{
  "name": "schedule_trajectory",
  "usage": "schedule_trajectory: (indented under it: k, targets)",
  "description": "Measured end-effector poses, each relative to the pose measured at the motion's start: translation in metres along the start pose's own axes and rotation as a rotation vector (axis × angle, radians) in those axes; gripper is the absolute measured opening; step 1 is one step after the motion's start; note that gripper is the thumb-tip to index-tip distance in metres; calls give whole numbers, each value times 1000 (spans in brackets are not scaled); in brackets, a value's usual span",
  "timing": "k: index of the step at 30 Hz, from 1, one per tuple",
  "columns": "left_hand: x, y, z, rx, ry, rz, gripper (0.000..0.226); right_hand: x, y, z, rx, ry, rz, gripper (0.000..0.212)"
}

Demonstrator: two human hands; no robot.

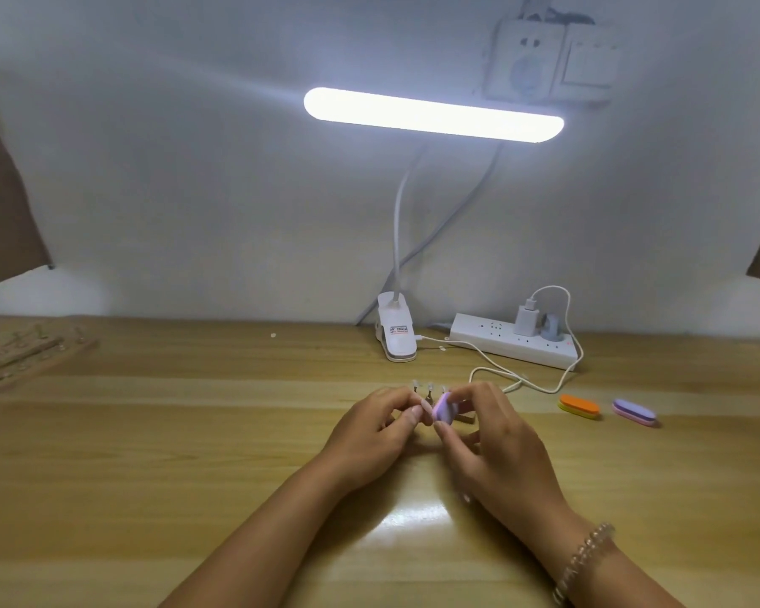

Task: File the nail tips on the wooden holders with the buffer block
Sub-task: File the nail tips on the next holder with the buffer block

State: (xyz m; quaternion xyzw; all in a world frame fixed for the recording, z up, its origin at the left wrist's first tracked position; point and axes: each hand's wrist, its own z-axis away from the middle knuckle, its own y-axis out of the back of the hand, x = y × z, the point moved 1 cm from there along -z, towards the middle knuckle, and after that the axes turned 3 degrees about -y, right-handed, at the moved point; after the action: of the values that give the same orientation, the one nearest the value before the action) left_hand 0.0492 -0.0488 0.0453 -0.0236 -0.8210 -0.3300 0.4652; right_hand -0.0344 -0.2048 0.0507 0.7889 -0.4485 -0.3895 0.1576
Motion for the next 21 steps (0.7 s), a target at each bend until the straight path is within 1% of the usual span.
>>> schedule_trajectory:
  k: [4,5,6,9,11,14,15,18,19,21]
  targets:
    - [1,1,1,10,-2,45,25,-6,-2,3,-59,105,-19,23]
    - [1,1,1,25,1,56,24,-7,-2,3,-49,114,-36,26]
    - [0,1,1,40,7,68,21,-5,-2,2,-8,95,-49,30]
    - [-1,0,0,69,24,101,16,3,1,-3,134,-37,-62,42]
    - [-1,0,0,66,20,96,17,2,0,-1,107,-27,-38,40]
    - [0,0,1,28,10,48,19,-3,-5,4,-19,85,-26,33]
    - [1,0,1,21,12,40,19,-3,-5,3,-19,78,-28,31]
    - [2,0,2,12,15,39,17,1,0,-2,67,-27,-17,29]
    - [3,0,2,8,11,26,17,1,0,-2,67,-27,-13,29]
    - [3,1,2,14,2,1,19,-3,-2,1,1,48,-10,27]
